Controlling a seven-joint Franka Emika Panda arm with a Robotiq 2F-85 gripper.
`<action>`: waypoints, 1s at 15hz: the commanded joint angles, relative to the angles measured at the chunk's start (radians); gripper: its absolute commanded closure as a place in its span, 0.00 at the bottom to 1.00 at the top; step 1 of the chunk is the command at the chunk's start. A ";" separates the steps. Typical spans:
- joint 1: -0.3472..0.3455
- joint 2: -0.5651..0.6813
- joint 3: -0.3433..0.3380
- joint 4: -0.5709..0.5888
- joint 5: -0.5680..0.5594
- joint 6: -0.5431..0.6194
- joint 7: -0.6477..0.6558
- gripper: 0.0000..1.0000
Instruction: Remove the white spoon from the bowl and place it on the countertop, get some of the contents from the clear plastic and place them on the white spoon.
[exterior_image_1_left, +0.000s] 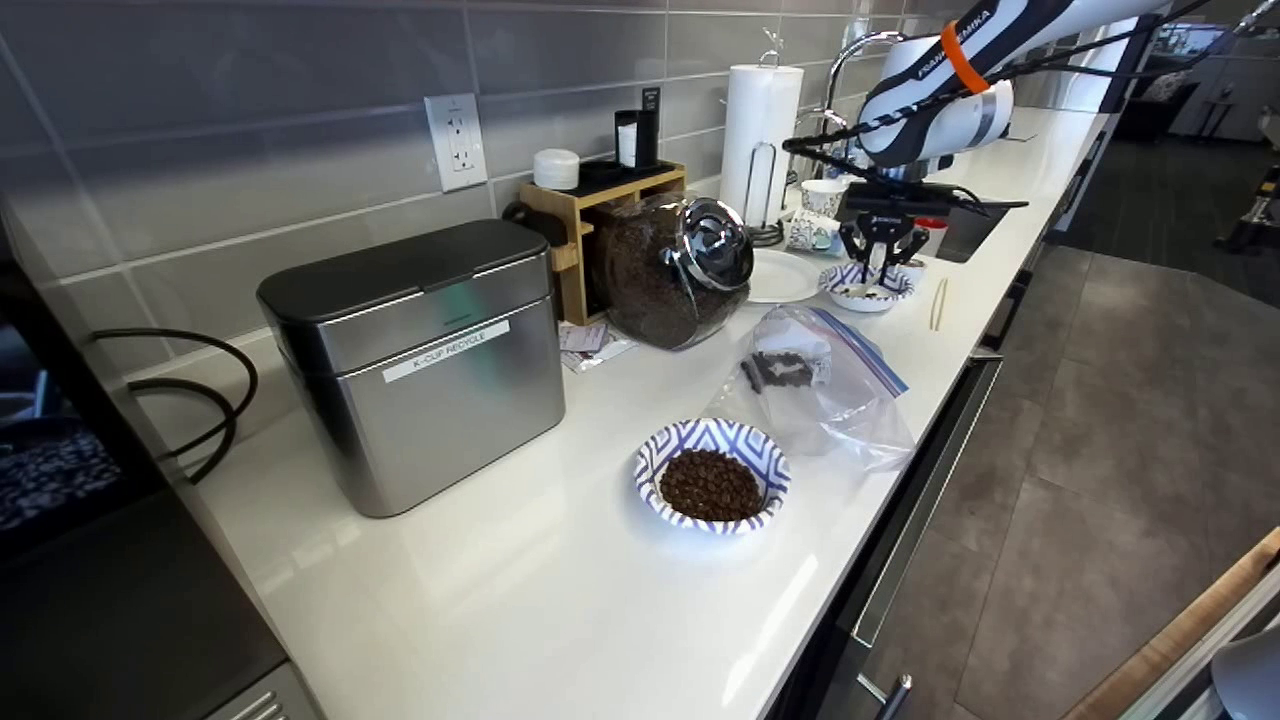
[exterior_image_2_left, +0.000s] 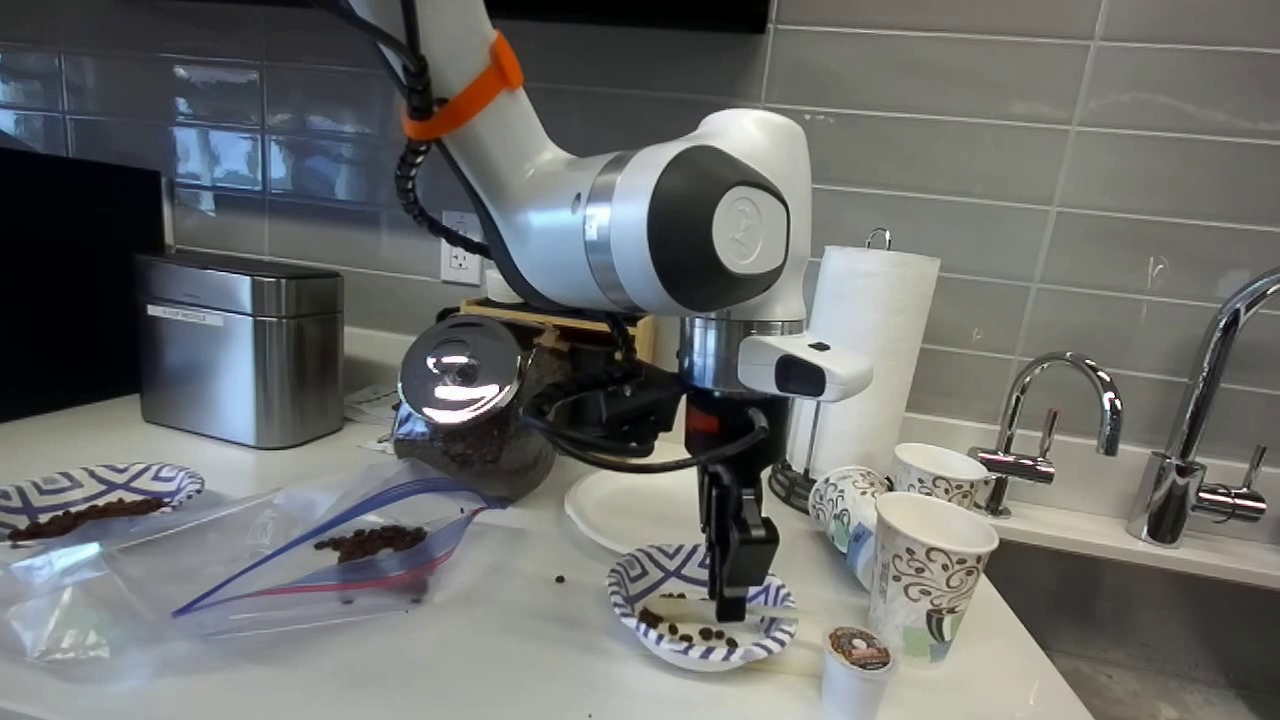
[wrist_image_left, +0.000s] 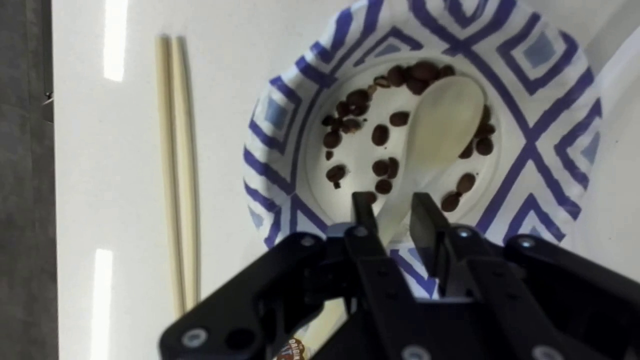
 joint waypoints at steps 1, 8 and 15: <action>0.015 0.016 -0.015 0.010 0.019 0.019 0.018 0.83; 0.013 0.009 -0.016 0.004 0.024 0.022 0.032 0.97; 0.002 -0.059 -0.011 -0.027 0.072 0.024 0.040 0.97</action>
